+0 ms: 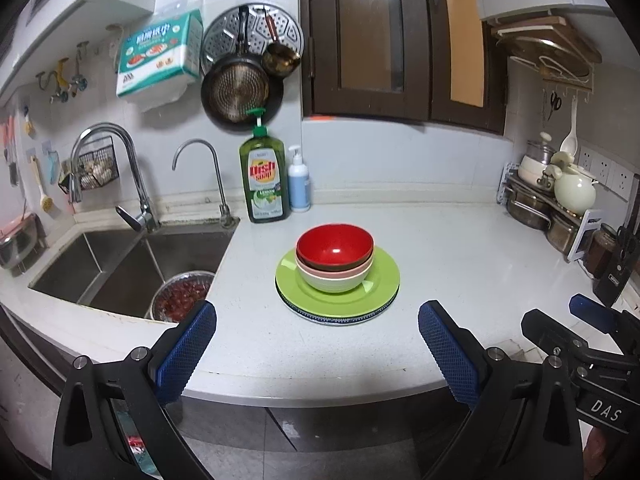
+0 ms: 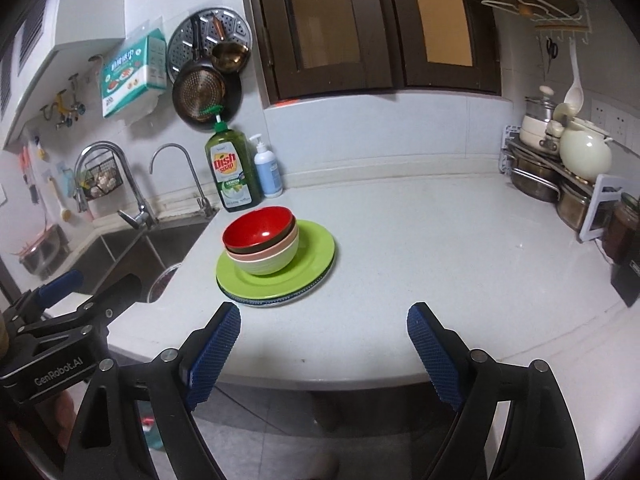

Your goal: Organize plates and bowls

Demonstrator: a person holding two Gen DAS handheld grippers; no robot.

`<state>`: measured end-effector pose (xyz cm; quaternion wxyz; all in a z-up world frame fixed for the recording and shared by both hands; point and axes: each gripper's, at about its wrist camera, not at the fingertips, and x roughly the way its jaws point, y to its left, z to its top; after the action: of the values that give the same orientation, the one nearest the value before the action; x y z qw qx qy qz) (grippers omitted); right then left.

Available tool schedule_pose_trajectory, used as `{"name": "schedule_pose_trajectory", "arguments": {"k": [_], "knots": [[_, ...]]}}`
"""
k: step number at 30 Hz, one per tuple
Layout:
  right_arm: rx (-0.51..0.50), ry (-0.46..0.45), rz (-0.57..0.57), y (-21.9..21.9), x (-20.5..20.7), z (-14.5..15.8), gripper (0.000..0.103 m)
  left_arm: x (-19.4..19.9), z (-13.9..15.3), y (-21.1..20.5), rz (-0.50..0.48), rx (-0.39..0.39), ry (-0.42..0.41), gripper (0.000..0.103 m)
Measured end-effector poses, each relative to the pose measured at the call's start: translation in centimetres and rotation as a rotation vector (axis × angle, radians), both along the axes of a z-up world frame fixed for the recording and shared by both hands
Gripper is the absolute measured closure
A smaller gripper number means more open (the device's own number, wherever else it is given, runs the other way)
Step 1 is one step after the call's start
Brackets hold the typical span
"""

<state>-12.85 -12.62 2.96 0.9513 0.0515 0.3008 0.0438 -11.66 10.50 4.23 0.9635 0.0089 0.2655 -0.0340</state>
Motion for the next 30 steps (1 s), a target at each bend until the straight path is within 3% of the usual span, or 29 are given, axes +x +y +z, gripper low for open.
{"name": "schedule_pose_trajectory", "arguments": {"k": [12,30], "knots": [[-0.003,-0.061,-0.023,0.5,-3.8,1.0,0.014,-2.5,0.6,0.7,0.003,0.040,-0.056,0.000],[-0.036,-0.103,-0.058,1.6,-6.9,1.8,0.014,-4.9,1.2,1.1,-0.027,0.030,-0.072,0.000]]}}
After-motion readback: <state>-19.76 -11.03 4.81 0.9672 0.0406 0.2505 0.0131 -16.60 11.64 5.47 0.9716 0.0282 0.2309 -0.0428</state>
